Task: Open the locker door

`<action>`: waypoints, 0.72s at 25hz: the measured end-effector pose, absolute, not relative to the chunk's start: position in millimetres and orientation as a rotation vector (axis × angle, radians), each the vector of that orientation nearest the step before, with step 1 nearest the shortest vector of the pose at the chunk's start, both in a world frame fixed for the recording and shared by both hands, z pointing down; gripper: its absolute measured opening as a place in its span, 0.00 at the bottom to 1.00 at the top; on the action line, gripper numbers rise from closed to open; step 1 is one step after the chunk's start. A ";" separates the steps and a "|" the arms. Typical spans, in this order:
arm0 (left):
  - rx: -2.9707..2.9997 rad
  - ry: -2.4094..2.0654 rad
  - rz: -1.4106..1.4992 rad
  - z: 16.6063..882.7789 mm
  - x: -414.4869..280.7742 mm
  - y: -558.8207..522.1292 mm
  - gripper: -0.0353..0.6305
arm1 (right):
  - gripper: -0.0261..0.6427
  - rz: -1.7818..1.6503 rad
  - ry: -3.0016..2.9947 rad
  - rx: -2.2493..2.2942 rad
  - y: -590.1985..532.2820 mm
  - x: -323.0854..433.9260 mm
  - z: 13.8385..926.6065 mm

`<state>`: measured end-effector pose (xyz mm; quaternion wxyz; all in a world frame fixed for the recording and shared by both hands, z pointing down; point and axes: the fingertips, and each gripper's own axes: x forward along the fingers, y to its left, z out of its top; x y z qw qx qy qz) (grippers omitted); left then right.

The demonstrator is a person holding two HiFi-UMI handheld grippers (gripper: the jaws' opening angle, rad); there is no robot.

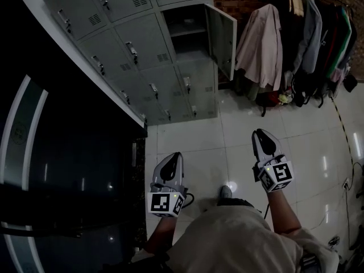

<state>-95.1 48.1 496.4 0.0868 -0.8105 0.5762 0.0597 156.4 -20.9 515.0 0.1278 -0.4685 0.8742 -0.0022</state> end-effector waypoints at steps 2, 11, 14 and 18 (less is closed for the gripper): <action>-2.414 1.726 0.173 500.9 -105.6 72.1 0.18 | 0.10 0.026 2.516 -1.348 2.2 148.8 509.5; -2.426 1.716 0.175 511.1 -128.7 167.6 0.18 | 0.10 -0.013 2.543 -1.396 109.2 128.0 517.4; -2.440 1.710 0.173 516.6 -132.9 191.1 0.18 | 0.10 0.017 2.508 -1.410 136.9 127.5 516.5; -2.452 1.696 0.163 519.4 -134.5 212.5 0.18 | 0.10 0.022 2.540 -1.445 168.4 122.7 521.2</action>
